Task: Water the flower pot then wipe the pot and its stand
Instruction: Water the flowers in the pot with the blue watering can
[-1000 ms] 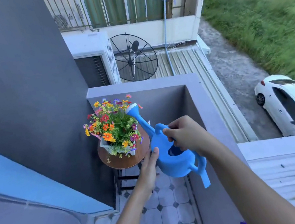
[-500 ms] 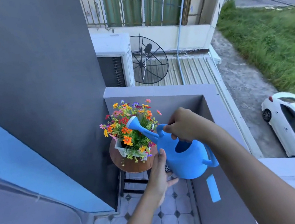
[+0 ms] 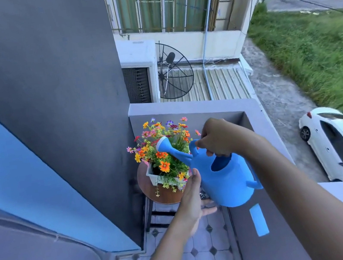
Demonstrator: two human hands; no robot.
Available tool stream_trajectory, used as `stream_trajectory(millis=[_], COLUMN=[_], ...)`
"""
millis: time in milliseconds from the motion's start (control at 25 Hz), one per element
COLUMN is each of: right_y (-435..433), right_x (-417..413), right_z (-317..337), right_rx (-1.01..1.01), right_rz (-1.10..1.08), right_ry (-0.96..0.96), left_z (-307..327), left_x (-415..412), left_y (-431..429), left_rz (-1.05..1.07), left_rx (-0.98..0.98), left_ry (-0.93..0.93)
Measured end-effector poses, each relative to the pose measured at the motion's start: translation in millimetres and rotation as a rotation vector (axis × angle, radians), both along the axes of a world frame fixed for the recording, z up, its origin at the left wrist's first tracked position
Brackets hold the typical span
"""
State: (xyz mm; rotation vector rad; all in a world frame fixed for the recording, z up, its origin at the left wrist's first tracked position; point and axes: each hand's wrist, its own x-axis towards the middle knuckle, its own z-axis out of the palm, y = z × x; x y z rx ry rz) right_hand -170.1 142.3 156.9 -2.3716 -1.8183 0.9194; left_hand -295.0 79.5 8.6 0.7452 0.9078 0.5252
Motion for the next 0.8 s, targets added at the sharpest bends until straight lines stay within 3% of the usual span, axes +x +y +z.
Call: stream_trajectory(millis=[800], right_y=[13], right_x=[17], right_z=[24], right_rx=[0.057], right_rz=[-0.22], right_ry=[-0.048], left_z=[32], left_x=[12], left_y=[40], left_rz=[-0.189], left_rx=[0.017], left_ry=[0.096])
